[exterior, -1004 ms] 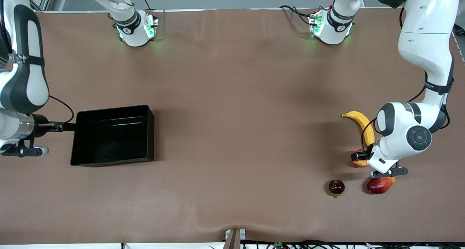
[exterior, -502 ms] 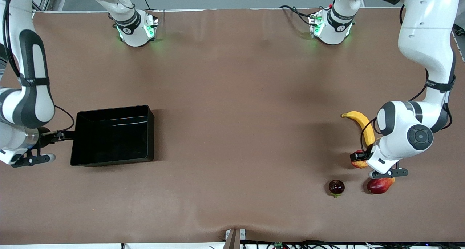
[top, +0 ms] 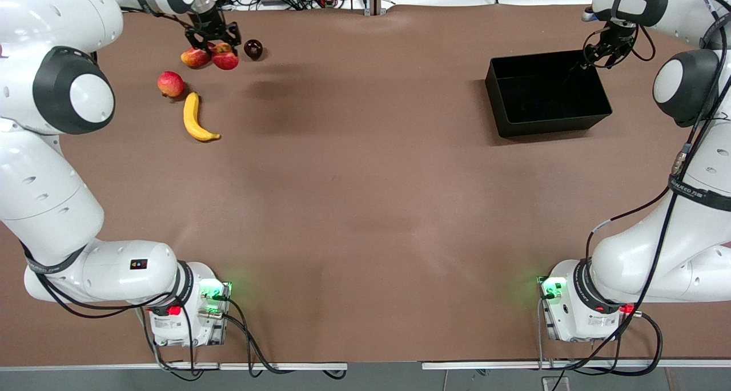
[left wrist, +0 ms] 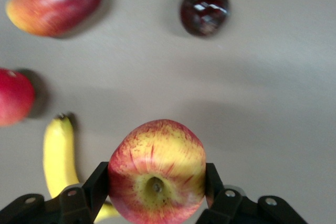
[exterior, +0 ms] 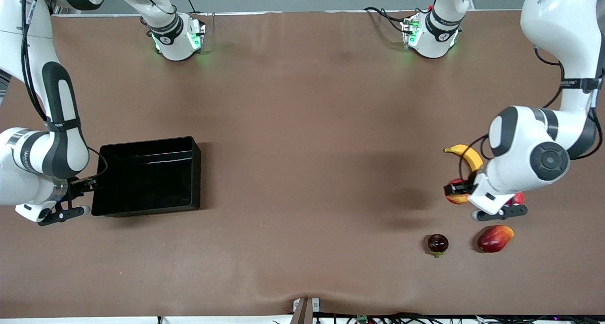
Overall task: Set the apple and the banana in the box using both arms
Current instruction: 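Lift the apple with the left gripper while the right gripper grips the box rim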
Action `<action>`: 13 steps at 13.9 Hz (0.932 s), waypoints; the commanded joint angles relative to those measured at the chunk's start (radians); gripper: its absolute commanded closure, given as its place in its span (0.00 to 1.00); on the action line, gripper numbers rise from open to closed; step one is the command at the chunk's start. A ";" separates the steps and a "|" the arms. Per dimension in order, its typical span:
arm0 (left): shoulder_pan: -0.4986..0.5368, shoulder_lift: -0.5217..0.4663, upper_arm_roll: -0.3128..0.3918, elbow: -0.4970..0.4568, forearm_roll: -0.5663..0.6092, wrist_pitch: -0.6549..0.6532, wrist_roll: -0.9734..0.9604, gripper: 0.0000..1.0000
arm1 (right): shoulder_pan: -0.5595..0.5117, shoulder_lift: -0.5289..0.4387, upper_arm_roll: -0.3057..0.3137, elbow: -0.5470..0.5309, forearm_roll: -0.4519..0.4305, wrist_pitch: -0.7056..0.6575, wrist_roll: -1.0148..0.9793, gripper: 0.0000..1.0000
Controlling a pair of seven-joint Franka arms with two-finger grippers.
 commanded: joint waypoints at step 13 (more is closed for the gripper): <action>-0.013 -0.034 -0.167 -0.005 0.008 -0.046 -0.320 1.00 | -0.030 0.046 0.016 0.019 0.005 -0.018 -0.018 1.00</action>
